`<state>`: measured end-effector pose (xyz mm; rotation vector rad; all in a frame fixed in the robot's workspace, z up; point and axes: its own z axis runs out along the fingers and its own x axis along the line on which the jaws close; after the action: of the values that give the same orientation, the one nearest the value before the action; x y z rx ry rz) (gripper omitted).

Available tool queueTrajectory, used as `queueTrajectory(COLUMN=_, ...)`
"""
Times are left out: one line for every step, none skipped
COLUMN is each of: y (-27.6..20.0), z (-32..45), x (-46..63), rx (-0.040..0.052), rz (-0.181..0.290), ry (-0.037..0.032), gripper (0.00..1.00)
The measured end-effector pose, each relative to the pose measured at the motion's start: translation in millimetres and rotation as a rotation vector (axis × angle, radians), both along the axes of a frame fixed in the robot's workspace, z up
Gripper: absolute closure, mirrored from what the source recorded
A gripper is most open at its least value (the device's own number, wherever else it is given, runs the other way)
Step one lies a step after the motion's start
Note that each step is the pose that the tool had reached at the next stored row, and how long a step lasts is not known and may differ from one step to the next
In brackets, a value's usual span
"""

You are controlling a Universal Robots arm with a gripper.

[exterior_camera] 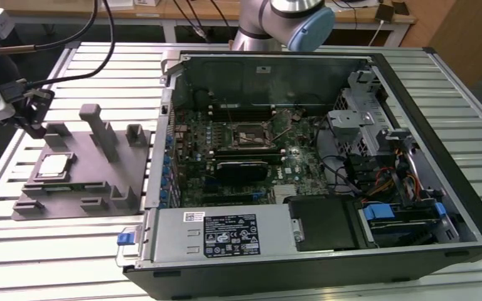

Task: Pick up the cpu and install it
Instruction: 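Pick up the cpu and move it towards the insertion slot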

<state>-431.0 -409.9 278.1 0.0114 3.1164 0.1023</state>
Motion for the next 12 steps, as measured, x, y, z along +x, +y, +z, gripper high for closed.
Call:
queueTrajectory(y=0.0, z=-1.3, x=-0.9, rx=0.0000, rz=0.000, ry=-0.0001, gripper=0.89)
queueTrajectory(y=0.0, z=-2.6, x=-2.2, rx=0.0000, rz=0.000, ry=0.0000, gripper=0.89)
queueTrajectory(y=0.0, z=-4.1, x=-3.1, rx=0.0001, rz=0.000, ry=-0.0002, gripper=0.89)
queueTrajectory(y=0.0, z=-5.7, x=-3.9, rx=0.0002, rz=0.000, ry=-0.0003, gripper=0.89)
queueTrajectory(y=0.0, z=-7.2, x=-4.5, rx=0.0002, rz=0.000, ry=-0.0002, gripper=0.89)
queueTrajectory(y=-0.1, z=-8.7, x=-5.1, rx=0.0000, rz=0.000, ry=-0.0001, gripper=0.89)
queueTrajectory(y=0.0, z=-10.3, x=-5.6, rx=0.0001, rz=0.000, ry=-0.0001, gripper=0.89)
queueTrajectory(y=-0.1, z=-11.9, x=-6.1, rx=0.0001, rz=0.000, ry=-0.0001, gripper=0.89)
queueTrajectory(y=-0.1, z=-13.4, x=-6.5, rx=0.0000, rz=0.000, ry=-0.0001, gripper=0.89)
queueTrajectory(y=-0.2, z=-15.1, x=-7.0, rx=0.0000, rz=0.000, ry=0.0000, gripper=0.89)
queueTrajectory(y=-0.2, z=-16.8, x=-7.5, rx=0.0001, rz=0.000, ry=-0.0001, gripper=0.89)
queueTrajectory(y=-0.4, z=-18.3, x=-8.0, rx=0.0000, rz=0.000, ry=0.0000, gripper=0.89)
